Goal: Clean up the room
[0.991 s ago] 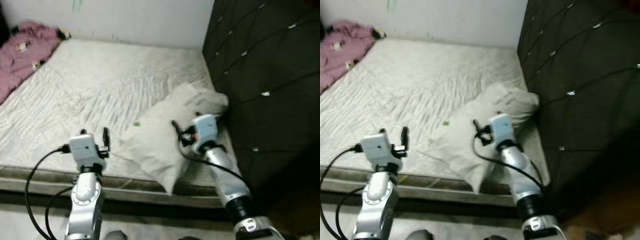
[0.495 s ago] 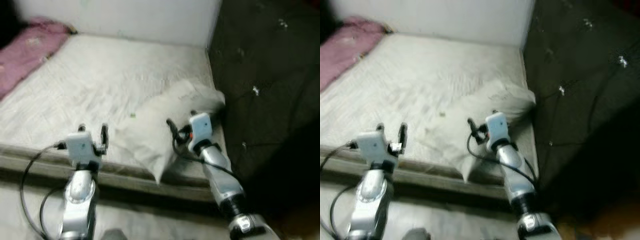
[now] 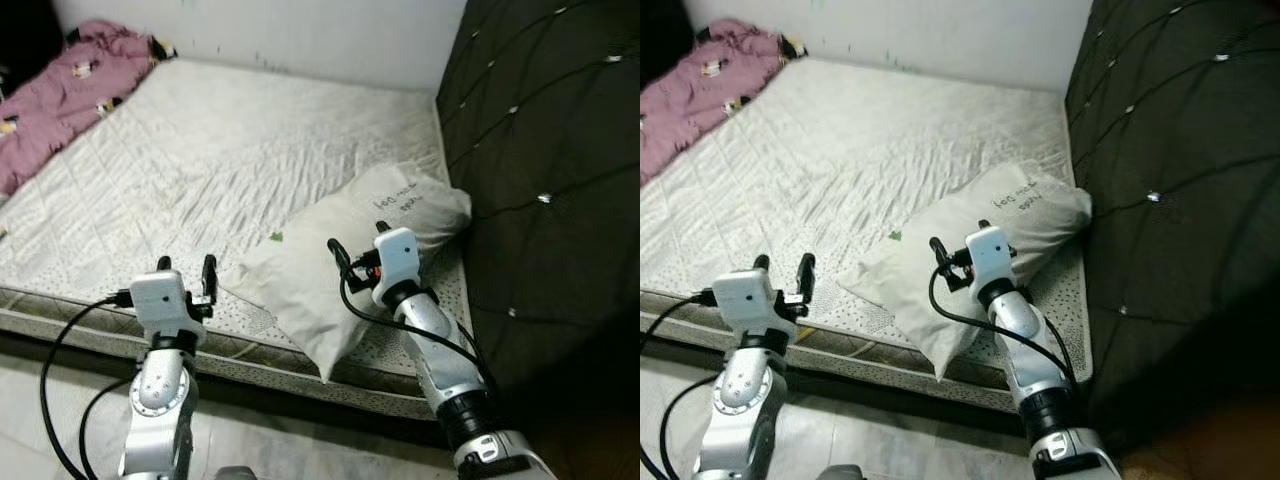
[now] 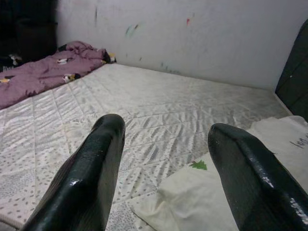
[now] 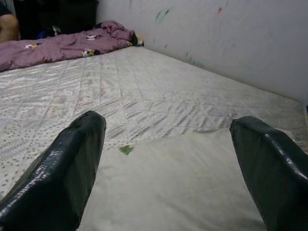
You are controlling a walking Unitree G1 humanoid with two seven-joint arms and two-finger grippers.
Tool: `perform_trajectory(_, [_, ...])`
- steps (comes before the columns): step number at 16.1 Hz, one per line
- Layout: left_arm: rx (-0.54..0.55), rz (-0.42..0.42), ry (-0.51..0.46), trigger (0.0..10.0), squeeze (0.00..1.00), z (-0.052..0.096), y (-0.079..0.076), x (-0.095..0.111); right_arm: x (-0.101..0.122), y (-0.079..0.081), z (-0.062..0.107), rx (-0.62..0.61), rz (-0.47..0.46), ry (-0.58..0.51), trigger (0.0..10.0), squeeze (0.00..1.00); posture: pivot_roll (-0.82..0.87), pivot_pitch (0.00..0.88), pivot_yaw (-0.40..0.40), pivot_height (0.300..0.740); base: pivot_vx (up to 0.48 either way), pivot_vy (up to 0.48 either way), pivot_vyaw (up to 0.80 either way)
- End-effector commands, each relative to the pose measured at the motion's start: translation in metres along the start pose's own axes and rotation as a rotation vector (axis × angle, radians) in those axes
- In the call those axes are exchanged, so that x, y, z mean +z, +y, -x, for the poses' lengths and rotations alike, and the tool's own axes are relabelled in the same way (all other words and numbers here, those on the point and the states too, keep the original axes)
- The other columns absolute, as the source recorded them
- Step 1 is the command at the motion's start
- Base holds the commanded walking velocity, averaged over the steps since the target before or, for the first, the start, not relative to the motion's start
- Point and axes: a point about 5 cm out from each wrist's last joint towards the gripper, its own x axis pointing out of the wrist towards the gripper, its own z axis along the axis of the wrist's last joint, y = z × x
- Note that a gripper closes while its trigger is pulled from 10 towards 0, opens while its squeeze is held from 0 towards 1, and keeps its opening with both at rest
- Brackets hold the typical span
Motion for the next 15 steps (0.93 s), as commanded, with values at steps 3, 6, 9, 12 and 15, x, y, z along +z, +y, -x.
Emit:
perform_trajectory(3, [-0.011, 0.006, -0.017, 10.0, 0.0, -0.0019, -0.0025, 0.0034, 0.0012, -0.0058, -0.0006, -0.021, 0.006, -0.004, 10.0, 0.0, 0.1, 0.0, -0.029, 0.74, 0.341, 0.0, 0.0])
perform_trajectory(6, [-0.006, 0.024, -0.01, 10.0, 0.0, -0.0026, -0.0044, 0.0023, 0.0004, -0.0066, -0.0006, -0.029, 0.001, 0.0, 10.0, 0.0, 0.09, 0.0, -0.028, 0.74, 0.197, 0.0, -0.67])
perform_trajectory(9, [0.013, 0.024, 0.007, 10.0, 0.0, -0.0038, -0.006, -0.0005, 0.0003, -0.0074, -0.0005, -0.03, 0.008, -0.001, 10.0, 0.0, 0.09, 0.0, -0.028, 0.74, 0.0, 0.0, 0.0])
perform_trajectory(12, [0.043, 0.023, 0.027, 10.0, 0.0, -0.0021, -0.0055, -0.0033, -0.0014, -0.0084, 0.0005, -0.032, 0.009, 0.005, 10.0, 0.0, 0.1, 0.0, -0.031, 0.74, 0.0, 0.0, 0.0])
perform_trajectory(15, [0.041, 0.049, 0.045, 10.0, 0.0, -0.0017, -0.0048, -0.0054, -0.0033, -0.0078, 0.0006, -0.035, 0.005, 0.019, 10.0, 0.0, 0.1, 0.0, -0.031, 0.74, 0.0, 0.0, -0.53])
